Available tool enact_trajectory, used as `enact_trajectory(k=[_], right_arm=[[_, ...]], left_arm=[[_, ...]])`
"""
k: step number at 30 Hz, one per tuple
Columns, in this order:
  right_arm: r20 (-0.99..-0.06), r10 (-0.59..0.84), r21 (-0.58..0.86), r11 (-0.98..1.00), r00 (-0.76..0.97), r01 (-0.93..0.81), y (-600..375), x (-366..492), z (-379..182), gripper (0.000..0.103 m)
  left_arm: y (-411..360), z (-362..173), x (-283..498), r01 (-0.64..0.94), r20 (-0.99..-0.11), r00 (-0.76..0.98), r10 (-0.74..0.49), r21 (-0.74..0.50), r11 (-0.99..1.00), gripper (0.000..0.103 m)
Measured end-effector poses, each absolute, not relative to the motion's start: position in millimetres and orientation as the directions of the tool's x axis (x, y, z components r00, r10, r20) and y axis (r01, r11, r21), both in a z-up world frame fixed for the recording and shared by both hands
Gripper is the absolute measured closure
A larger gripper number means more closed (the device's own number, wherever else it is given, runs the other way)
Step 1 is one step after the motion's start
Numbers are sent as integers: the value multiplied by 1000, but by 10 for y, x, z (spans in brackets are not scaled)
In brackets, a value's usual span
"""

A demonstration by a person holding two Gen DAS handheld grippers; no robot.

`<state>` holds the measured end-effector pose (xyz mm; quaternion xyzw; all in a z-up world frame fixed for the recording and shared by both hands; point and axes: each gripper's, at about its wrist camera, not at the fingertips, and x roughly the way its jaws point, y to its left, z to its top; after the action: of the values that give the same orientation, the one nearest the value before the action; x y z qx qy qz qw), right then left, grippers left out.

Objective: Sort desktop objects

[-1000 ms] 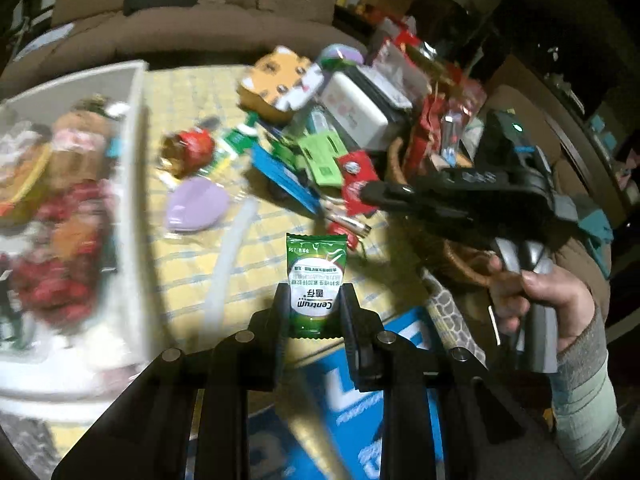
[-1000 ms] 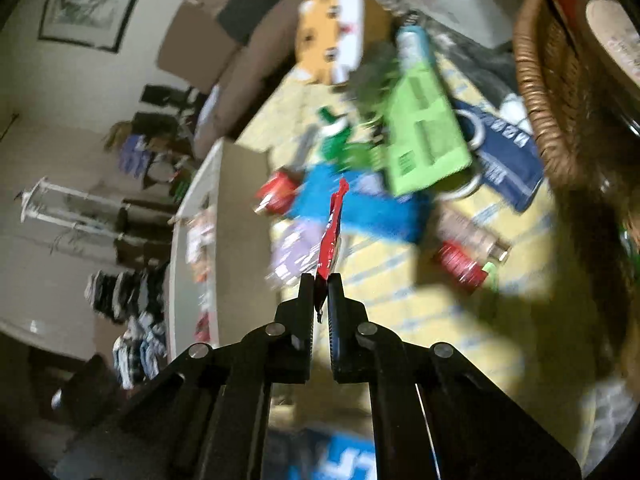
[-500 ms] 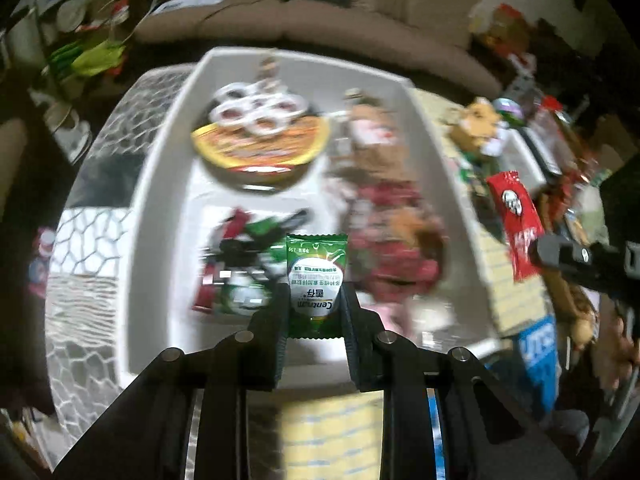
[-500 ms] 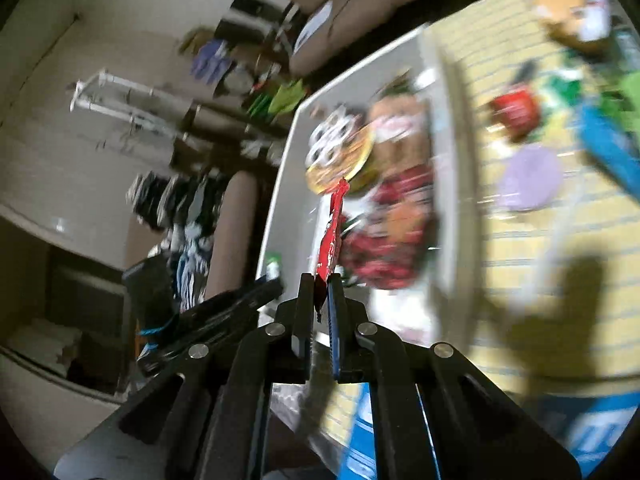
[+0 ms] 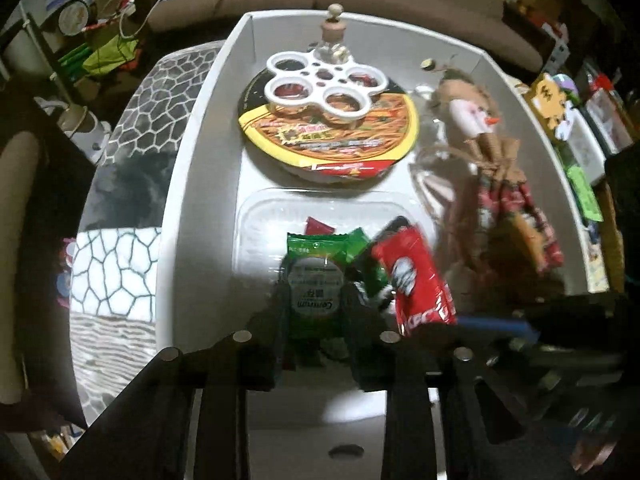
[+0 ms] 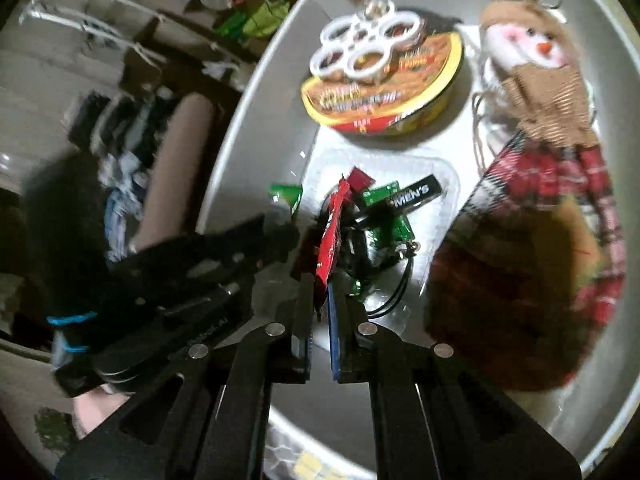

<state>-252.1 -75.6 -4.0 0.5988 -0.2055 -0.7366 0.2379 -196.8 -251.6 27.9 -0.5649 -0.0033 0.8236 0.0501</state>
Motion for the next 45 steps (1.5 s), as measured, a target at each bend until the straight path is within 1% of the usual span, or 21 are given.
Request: enact_trajectory(k=[1,2,4,7,9,11,13,15,17,19,20,21,22,24,30,33,34,36,37,40,45], right_arm=[[-803,-574,563,-819,-163,109,-809,-2533,-78,92],[-819,-551,540,-834,-158,110,-849,-2535,-113,92],[-839,-522,509,-853,-154,119,-885,-2508,-130,82],[-850,-493,472,-869,-185,147,-891,-2462,-36,74],[-842,-498,473,-866,-209,160,-851,-2407,77,72],[-839,-495,466,-868,-228,170,-816,-2367,187,66],[-833,-498,467,-867,-240,174,-793,-2328,297,66],[-828,-500,469,-866,-253,177,-743,-2272,400,65],[-826,-497,462,-867,-265,187,-709,-2197,507,64],[-828,-488,450,-872,-275,193,-700,-2130,560,58],[-828,-486,447,-873,-280,195,-694,-2086,586,56],[-825,-488,447,-872,-285,199,-661,-2018,623,55],[-824,-489,447,-872,-288,200,-640,-1984,643,52],[-822,-485,442,-874,-299,204,-587,-1872,697,48],[-821,-464,406,-884,-333,231,-463,-1517,903,48],[-820,-452,393,-891,-352,228,-361,-1366,976,42],[-821,-445,386,-894,-358,226,-320,-1313,999,37],[-827,-427,365,-902,-366,229,-250,-1233,1037,15],[-829,-418,354,-907,-372,229,-208,-1192,1050,0],[-828,-383,322,-923,-409,212,-10,-1031,1133,0],[-813,-378,340,-926,-443,166,443,-792,1213,0]], left_arm=[[-2521,279,-1969,-74,-929,-361,85,-62,-995,73],[-2523,292,-1966,-73,-928,-363,89,-67,-995,72],[-2531,341,-1937,-67,-923,-375,87,-66,-996,62],[-2555,434,-1865,-65,-916,-392,92,-72,-995,60],[-2572,475,-1830,-61,-913,-399,89,-70,-996,59],[-2593,543,-1755,-55,-908,-409,88,-72,-996,58],[-2609,610,-1674,-48,-903,-420,89,-76,-996,53],[-2620,679,-1575,-43,-899,-429,86,-75,-996,51],[-2618,748,-1468,-34,-894,-441,80,-72,-997,45],[-2601,819,-1351,-25,-885,-461,64,-59,-998,33],[-2574,865,-1282,-20,-877,-478,45,-41,-999,30],[-2546,904,-1222,-18,-870,-493,35,-29,-999,23],[-2514,942,-1158,-16,-862,-507,28,-23,-1000,20],[-2459,1012,-1037,-9,-852,-522,31,-30,-999,19],[-2271,1165,-724,-8,-841,-540,28,-28,-1000,9],[-2167,1270,-579,-13,-830,-558,22,-17,-1000,9],[-2137,1297,-542,-16,-828,-561,26,-20,-1000,8],[-2070,1350,-465,-23,-825,-565,29,-20,-1000,4],[-2032,1377,-431,-26,-822,-568,31,-19,-999,3],[-1916,1428,-332,-35,-821,-570,44,-29,-999,3],[-1644,1441,-156,-61,-817,-572,73,-46,-997,3]])
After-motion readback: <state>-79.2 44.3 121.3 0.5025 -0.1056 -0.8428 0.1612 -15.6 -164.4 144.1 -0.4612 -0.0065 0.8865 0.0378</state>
